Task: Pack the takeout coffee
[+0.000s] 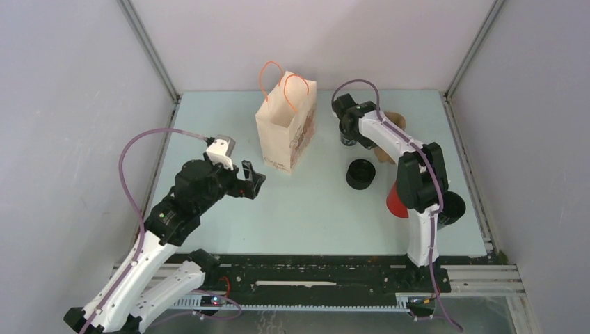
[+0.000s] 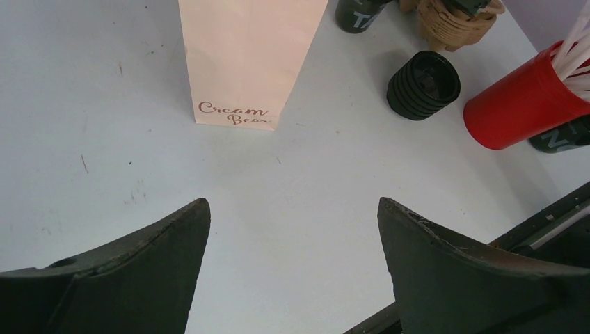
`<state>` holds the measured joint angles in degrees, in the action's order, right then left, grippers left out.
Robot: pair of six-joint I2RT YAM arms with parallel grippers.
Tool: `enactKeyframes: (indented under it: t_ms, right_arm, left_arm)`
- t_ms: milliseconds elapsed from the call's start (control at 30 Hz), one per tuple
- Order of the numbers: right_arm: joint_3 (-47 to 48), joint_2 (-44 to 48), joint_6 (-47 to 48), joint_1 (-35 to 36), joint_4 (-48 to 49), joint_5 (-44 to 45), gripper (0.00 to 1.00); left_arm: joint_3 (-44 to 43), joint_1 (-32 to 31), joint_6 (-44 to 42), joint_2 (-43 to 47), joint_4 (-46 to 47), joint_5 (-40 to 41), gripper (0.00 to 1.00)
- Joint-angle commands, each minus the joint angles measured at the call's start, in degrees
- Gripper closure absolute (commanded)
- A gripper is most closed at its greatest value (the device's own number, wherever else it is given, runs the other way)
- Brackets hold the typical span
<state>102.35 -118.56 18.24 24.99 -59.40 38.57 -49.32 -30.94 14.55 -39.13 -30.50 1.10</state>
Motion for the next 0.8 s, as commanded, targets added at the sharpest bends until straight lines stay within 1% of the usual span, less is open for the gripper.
enactKeyframes:
  t_ms: [0,67,100,167,267,333,400,467,500,533,567,600,667,767]
  right_arm:
    - [-0.6,7.6,13.1,1.7,7.3,2.6,1.00]
    - [1.1,7.9,12.9,2.4,5.9,1.4,1.00]
    - [0.9,7.6,13.4,2.4,5.5,1.8,1.00]
    - [2.7,6.5,11.5,2.9,1.3,3.9,1.00]
    - [-2.3,9.4,13.9,2.6,6.2,3.5,1.00]
    - [-2.7,9.5,13.7,2.6,5.5,2.6,1.00]
    - [-5.3,9.2,15.4,1.4,7.9,3.4,1.00]
    - [-4.0,9.1,13.4,0.5,5.4,5.6,1.00]
    - [-4.3,10.5,13.5,0.4,7.0,4.7,1.00]
    - [-5.7,12.4,15.8,0.4,10.3,4.0,1.00]
    - [-6.8,13.3,17.1,0.2,11.6,4.6,1.00]
    - [-6.3,12.9,16.6,0.0,10.7,6.0,1.00]
    - [-3.6,11.3,13.8,-0.9,7.1,6.2,1.00]
    - [-7.0,11.4,13.4,-0.4,10.8,5.5,1.00]
  left_arm:
    - [1.2,0.4,0.0,1.0,2.0,-0.7,0.05]
    - [1.2,0.4,0.0,1.1,2.0,-0.7,0.05]
    - [1.2,0.4,0.0,1.2,2.0,-0.7,0.05]
    - [1.2,0.5,-0.1,1.4,2.0,-0.7,0.05]
    - [1.2,0.5,-0.1,1.5,2.0,-0.7,0.05]
    - [1.2,0.5,0.0,1.6,2.1,-0.7,0.05]
    - [1.2,0.4,0.0,1.5,2.1,-1.8,0.05]
    - [1.2,0.4,0.0,1.7,2.2,-2.2,0.05]
    - [1.3,0.4,0.0,1.6,2.2,-2.0,0.05]
    - [1.3,0.4,0.0,1.4,2.2,-2.0,0.05]
    - [1.3,0.4,0.0,1.4,2.2,-2.4,0.05]
    - [1.2,0.4,0.0,1.4,2.2,-2.6,0.05]
    - [1.2,0.4,0.0,1.4,2.3,-2.7,0.05]
    - [1.3,0.5,0.1,1.5,2.3,-2.8,0.05]
